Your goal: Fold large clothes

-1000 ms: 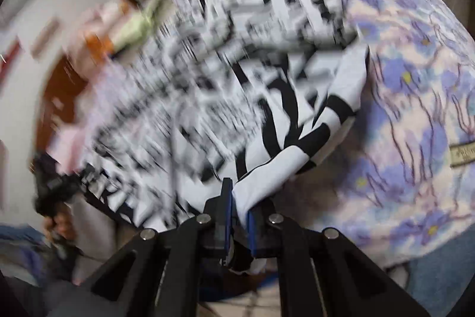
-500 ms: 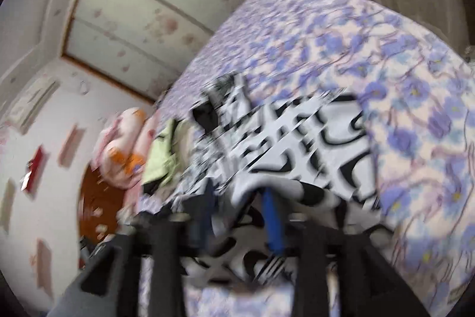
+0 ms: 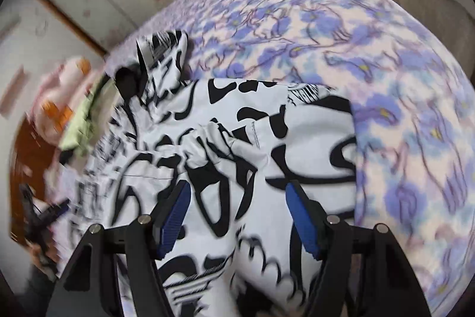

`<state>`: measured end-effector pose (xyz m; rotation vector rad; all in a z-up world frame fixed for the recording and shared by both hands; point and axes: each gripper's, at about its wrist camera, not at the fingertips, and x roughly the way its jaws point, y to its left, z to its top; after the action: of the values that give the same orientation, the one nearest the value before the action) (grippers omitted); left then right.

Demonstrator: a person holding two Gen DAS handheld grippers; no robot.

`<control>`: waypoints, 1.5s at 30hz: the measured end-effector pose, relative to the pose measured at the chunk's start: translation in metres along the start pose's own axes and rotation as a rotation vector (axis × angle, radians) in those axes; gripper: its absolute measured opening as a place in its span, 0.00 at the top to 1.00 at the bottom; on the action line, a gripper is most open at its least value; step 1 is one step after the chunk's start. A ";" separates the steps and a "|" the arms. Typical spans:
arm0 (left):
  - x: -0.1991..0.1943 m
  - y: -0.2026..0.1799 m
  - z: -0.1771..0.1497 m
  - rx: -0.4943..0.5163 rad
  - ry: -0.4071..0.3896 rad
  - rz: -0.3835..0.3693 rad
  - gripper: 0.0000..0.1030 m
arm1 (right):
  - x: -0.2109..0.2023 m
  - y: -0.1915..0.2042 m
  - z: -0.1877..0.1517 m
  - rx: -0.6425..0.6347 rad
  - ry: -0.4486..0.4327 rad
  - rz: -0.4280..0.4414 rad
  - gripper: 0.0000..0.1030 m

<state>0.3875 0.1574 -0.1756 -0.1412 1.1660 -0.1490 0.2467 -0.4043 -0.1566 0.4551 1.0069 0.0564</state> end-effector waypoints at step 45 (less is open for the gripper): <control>-0.003 -0.118 -0.018 0.149 -0.283 0.107 0.46 | 0.064 0.188 -0.021 -0.299 -0.100 -0.048 0.82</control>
<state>0.3647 0.0412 -0.1579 0.0319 0.8749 -0.1164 0.2943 -0.2107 -0.1432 0.1588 0.8932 0.1379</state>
